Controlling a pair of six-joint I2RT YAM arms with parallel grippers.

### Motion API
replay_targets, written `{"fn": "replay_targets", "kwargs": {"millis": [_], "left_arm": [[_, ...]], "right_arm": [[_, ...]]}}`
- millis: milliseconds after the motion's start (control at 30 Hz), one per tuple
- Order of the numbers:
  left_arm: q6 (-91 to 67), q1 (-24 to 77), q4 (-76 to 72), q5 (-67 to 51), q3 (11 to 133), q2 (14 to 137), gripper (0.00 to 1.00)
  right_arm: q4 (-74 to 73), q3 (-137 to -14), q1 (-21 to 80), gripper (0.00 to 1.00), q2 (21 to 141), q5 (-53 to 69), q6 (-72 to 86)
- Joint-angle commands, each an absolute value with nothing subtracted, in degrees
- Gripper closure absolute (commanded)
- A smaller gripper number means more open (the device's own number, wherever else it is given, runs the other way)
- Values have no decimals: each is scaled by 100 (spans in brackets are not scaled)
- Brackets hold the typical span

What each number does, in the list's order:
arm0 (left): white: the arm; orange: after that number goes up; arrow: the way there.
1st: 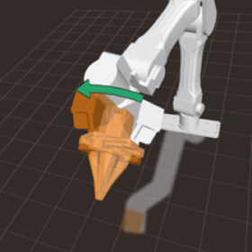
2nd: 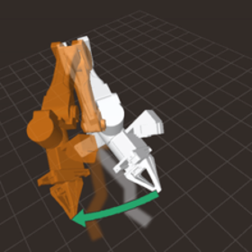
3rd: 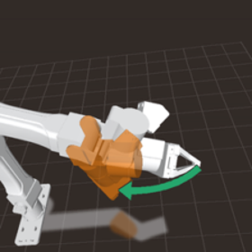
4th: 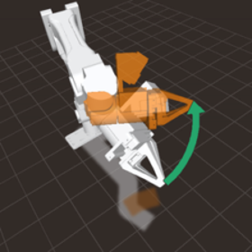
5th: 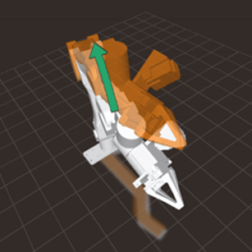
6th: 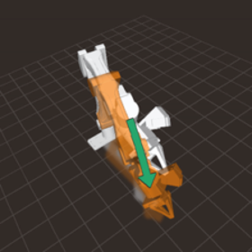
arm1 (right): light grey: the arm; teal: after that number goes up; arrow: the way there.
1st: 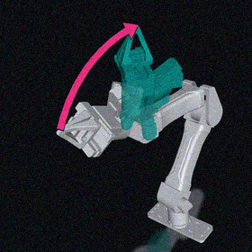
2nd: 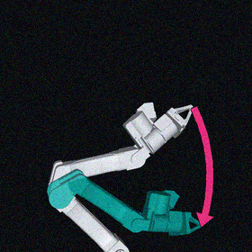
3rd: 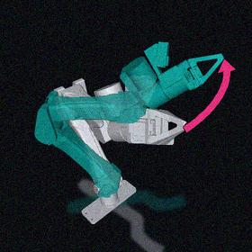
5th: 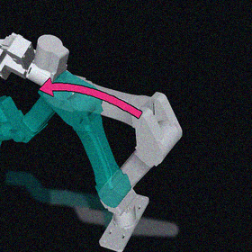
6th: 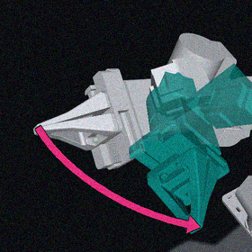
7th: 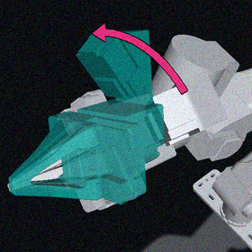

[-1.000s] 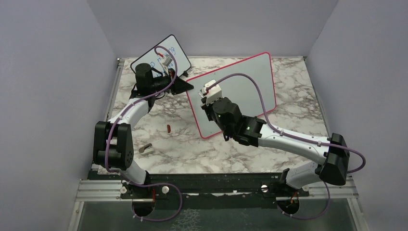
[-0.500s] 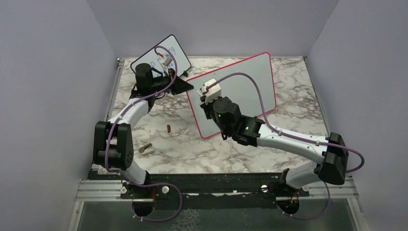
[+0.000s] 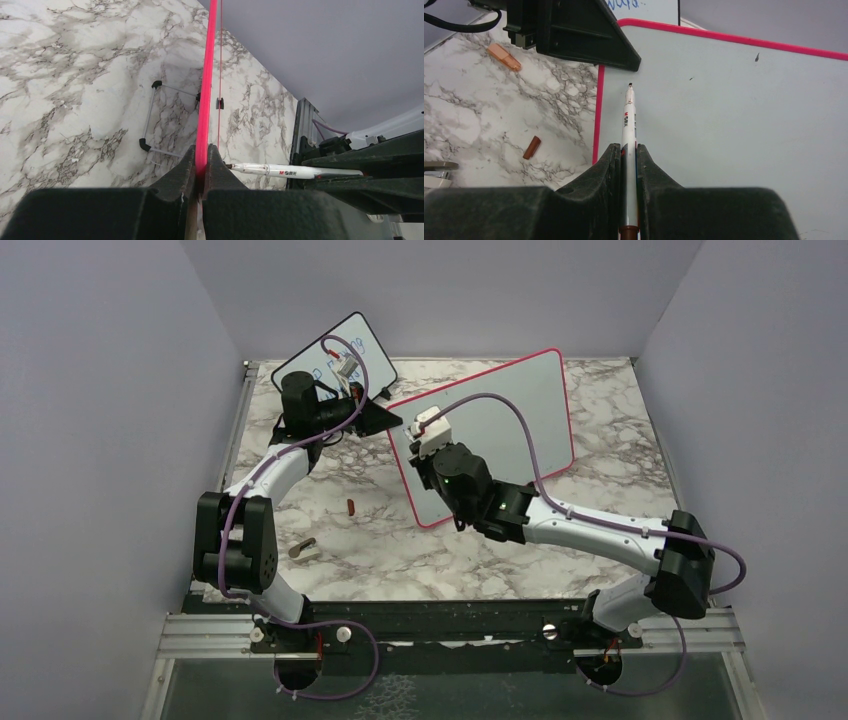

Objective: Write a sentence on the whiteboard

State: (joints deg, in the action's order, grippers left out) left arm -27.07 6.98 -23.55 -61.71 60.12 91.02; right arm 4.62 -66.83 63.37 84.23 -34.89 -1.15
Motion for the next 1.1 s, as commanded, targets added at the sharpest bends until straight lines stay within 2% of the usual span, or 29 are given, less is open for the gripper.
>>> {"fn": "replay_targets", "kwargs": {"millis": [0, 1067], "left_arm": [[-2557, 778, -2206, -6206, 5994, 9184, 100], [-2566, 780, -2206, -6245, 6008, 9190, 100]], "right_arm": [[540, -6878, 6381, 99, 8560, -3656, -138], [352, -7056, 6381, 99, 8837, -3952, -153]]}}
